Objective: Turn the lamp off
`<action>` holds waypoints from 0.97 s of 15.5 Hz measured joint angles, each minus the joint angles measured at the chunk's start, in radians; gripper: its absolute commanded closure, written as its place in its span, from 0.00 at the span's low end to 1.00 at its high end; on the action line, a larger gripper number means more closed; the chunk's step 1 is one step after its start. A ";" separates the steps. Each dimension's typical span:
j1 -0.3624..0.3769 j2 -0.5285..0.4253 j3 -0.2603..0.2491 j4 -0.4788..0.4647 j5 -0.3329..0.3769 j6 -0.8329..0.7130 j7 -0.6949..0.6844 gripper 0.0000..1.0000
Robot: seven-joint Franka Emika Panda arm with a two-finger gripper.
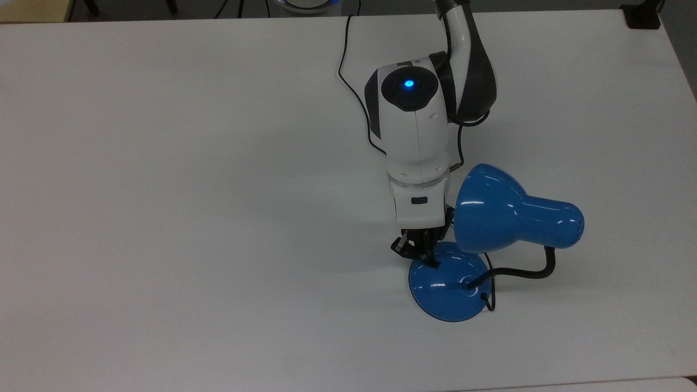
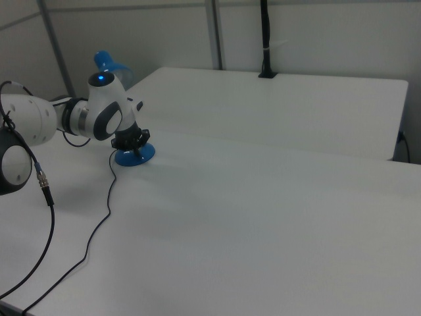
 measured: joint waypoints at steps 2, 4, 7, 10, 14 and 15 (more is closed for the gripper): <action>-0.004 -0.011 -0.004 -0.018 0.001 0.000 0.026 1.00; -0.020 -0.052 -0.009 -0.054 0.001 -0.010 0.112 1.00; -0.059 -0.182 -0.013 -0.098 -0.004 -0.219 0.254 1.00; -0.115 -0.340 -0.014 -0.111 -0.111 -0.511 0.444 1.00; -0.209 -0.500 0.018 -0.135 -0.249 -0.780 0.572 0.00; -0.238 -0.527 0.032 -0.142 -0.270 -0.814 0.579 0.00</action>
